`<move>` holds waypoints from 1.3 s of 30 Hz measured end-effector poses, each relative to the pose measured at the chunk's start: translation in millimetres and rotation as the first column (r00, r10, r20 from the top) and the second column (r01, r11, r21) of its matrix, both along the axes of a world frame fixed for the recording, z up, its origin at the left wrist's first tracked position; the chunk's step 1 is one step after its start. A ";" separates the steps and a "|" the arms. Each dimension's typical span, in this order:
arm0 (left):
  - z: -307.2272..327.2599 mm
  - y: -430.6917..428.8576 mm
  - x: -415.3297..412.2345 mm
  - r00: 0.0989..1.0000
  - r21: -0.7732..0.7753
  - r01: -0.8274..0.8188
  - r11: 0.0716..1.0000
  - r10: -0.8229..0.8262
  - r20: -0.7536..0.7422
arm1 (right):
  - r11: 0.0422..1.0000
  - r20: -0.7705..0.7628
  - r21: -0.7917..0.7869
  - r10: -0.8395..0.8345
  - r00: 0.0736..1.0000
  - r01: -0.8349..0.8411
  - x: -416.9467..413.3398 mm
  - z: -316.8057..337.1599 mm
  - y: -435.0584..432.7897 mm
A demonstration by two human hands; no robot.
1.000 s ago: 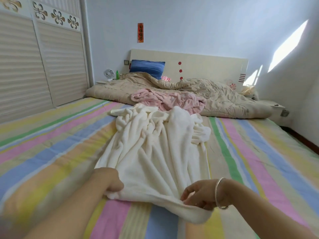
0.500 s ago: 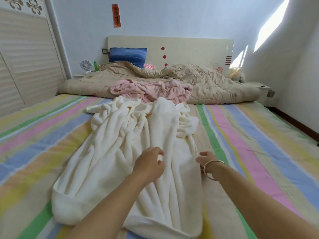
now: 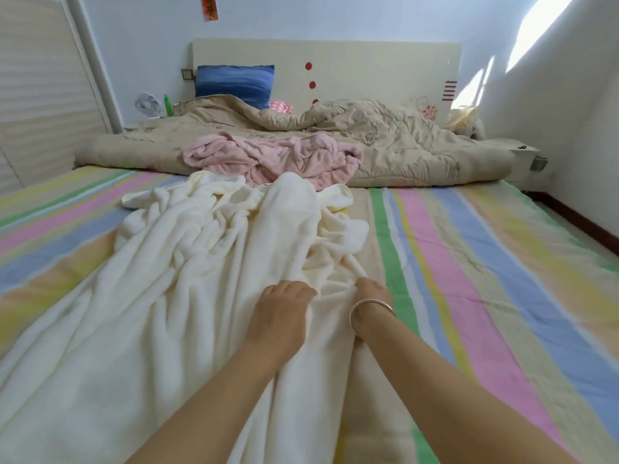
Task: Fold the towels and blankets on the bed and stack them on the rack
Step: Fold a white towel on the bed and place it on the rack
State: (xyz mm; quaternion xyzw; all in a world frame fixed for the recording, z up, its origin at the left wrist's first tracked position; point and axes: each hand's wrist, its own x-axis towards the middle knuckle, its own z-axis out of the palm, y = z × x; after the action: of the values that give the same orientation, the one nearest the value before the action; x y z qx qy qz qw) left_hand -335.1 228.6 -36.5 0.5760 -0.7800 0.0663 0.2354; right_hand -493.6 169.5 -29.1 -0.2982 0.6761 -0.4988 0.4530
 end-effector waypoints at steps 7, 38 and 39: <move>15.3 21.4 -87.5 0.989 0.203 -0.135 0.970 0.145 -0.034 | 0.975 0.089 -0.001 -0.221 0.971 0.222 -186.8 38.4 91.4; -6.1 68.3 -151.4 0.982 0.375 -0.184 0.909 0.182 0.041 | 0.913 -0.183 0.325 0.317 0.931 -0.248 -248.3 18.4 35.7; -16.5 72.6 -151.6 0.985 0.393 -0.169 0.904 0.137 0.107 | 0.912 -0.203 0.319 0.331 0.921 -0.257 -244.1 19.7 27.5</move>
State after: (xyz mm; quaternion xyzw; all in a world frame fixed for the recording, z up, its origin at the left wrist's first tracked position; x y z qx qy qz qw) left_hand -486.7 301.2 -53.0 0.6684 -0.7379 -0.0543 0.0762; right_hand -737.7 197.0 -9.4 -0.3898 0.7400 -0.2790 0.4718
